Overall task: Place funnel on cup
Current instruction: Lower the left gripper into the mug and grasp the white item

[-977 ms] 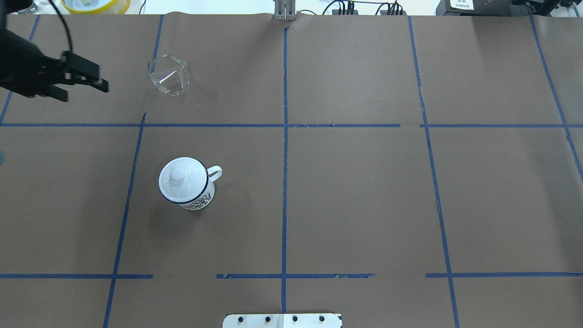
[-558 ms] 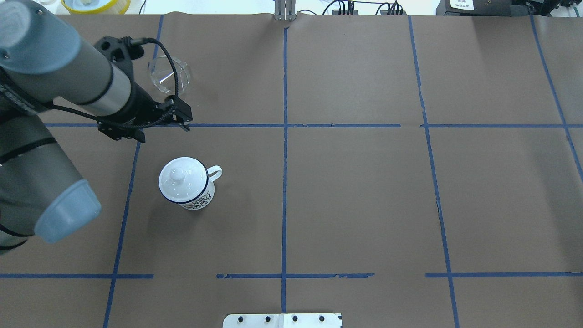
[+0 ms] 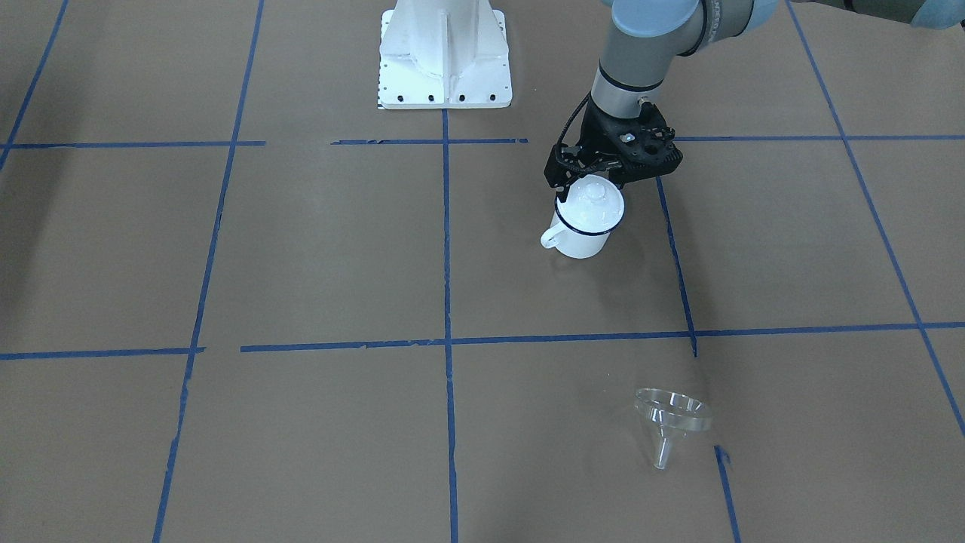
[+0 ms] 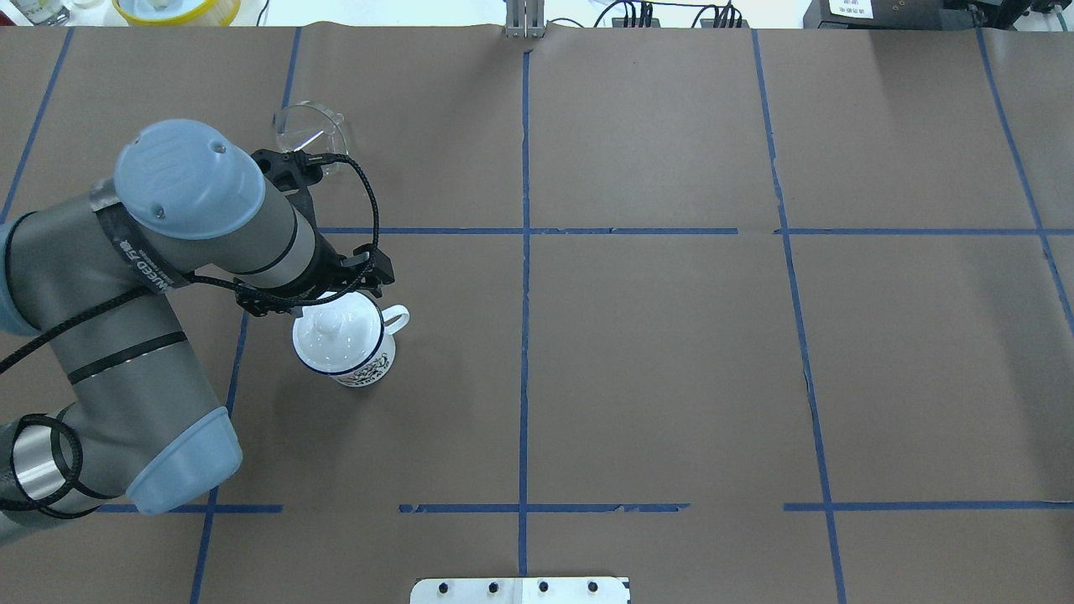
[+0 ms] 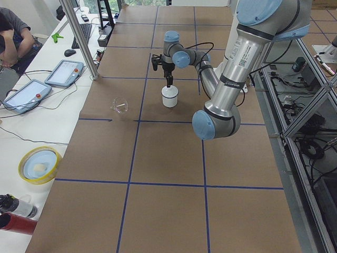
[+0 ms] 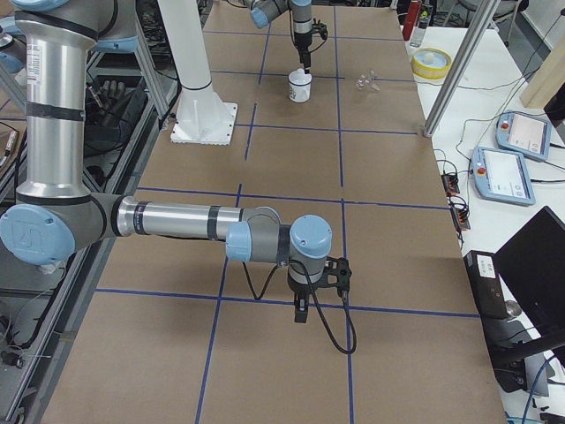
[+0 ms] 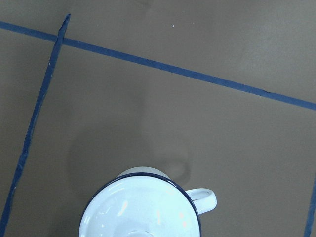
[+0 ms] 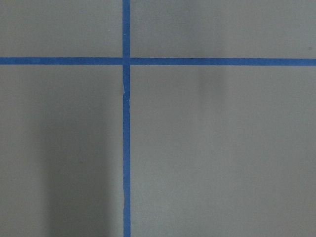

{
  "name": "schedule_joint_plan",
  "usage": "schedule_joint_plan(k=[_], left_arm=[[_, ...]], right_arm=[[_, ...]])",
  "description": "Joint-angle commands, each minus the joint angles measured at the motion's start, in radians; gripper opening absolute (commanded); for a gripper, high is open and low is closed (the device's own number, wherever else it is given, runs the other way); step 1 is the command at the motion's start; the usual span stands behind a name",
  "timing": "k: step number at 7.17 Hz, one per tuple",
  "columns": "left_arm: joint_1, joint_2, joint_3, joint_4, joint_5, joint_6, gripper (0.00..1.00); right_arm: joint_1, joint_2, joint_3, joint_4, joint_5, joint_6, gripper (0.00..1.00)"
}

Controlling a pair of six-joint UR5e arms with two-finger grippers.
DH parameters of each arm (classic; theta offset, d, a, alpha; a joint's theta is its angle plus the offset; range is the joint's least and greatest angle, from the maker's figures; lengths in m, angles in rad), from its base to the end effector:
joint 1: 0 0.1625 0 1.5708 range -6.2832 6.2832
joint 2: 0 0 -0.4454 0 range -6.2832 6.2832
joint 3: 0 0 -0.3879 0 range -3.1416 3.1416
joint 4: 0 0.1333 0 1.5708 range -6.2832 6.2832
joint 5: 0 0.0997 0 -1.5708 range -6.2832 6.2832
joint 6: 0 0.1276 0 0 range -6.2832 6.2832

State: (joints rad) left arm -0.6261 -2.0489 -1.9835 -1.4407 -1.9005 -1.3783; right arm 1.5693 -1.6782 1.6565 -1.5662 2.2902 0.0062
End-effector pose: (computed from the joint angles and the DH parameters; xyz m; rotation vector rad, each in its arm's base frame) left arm 0.4358 -0.4286 0.2750 0.0123 0.8186 -0.2838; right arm 0.0486 -0.4382 0.7114 -0.0191 -0.7193 0.0106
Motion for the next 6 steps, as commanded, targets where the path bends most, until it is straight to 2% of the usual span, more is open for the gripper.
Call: schedule_joint_plan(k=[1, 3, 5, 6], left_arm=[[0.008, 0.028, 0.0, -0.01, 0.008, 0.004, 1.0], [0.011, 0.049, 0.0, -0.043, 0.006, 0.004, 1.0], [0.012, 0.049, -0.001, -0.043, 0.006, 0.002, 0.83], [0.012, 0.049, -0.002, -0.043, 0.003, 0.002, 0.83]], right_arm=[[0.0, 0.0, 0.0, 0.0, 0.0, 0.0, 1.0], [0.0, 0.0, -0.001, 0.0, 0.0, 0.0, 1.0], [0.0, 0.0, 0.0, 0.0, 0.0, 0.0, 1.0], [0.0, 0.0, 0.0, 0.0, 0.0, 0.0, 1.0]])
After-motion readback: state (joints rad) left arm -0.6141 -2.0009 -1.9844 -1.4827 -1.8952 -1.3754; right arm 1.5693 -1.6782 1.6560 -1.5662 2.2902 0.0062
